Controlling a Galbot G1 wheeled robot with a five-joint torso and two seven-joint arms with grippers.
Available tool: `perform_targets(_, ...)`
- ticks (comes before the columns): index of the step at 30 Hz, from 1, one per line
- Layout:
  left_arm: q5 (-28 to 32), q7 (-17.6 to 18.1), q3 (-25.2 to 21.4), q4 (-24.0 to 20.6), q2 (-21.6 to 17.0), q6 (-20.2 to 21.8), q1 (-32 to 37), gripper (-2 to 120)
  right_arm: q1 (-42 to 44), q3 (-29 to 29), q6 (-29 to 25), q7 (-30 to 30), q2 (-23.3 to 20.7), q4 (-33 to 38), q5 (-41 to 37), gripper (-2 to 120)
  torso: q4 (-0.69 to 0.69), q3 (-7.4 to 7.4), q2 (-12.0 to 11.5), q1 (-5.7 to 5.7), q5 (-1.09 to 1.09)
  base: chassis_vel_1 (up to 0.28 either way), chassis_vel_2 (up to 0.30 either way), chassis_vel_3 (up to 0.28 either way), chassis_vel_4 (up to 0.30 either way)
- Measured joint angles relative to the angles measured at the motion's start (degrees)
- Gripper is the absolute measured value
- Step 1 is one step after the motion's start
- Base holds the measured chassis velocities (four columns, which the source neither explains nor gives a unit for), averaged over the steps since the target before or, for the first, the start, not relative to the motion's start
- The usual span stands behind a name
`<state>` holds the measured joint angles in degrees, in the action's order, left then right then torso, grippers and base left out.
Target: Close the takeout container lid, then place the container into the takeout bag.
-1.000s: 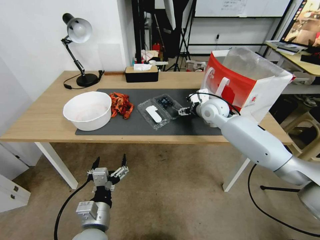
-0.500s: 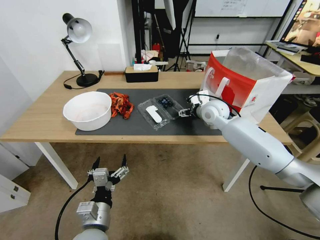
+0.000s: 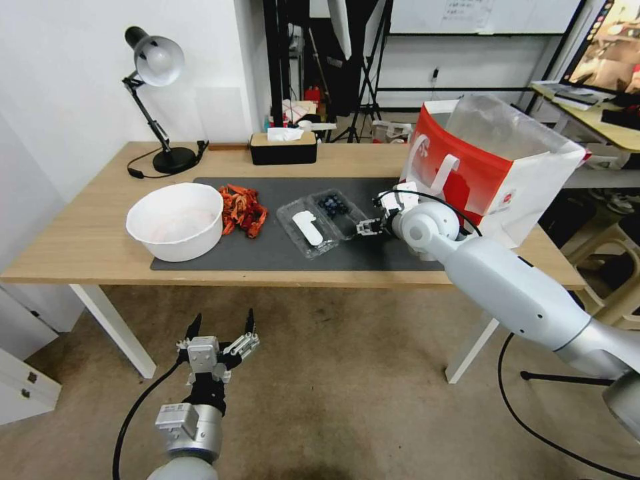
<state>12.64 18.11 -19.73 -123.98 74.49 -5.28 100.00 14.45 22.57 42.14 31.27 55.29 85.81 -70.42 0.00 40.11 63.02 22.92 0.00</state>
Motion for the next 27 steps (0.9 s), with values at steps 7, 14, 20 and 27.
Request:
perform_targets(7,-0.14,-0.03,0.08,0.16,0.04,-0.06,-0.05,100,0.28,0.03,0.0,0.83,-0.55,1.26,-0.91,100,0.0,0.0,0.0,0.0,0.0,0.0,0.0,0.0,0.0)
perform_targets(14,-0.24,-0.07,0.21,0.21,0.06,-0.07,-0.12,100,0.62,0.02,0.0,1.54,-0.86,2.12,-1.65,100,0.0,0.0,0.0,0.0,0.0,0.0,0.0,0.0,0.0)
perform_targets(20,-0.27,-0.1,0.24,0.3,0.02,-0.15,-0.15,100,1.23,-0.02,-0.01,2.32,-1.33,3.55,-2.45,100,0.0,0.0,0.0,0.0,0.0,0.0,0.0,0.0,0.0)
perform_targets(27,-0.3,-0.14,0.41,0.4,0.0,-0.16,-0.34,100,1.64,-0.16,0.0,3.13,-1.7,4.73,-3.27,100,0.0,0.0,0.0,0.0,0.0,0.0,0.0,0.0,0.0)
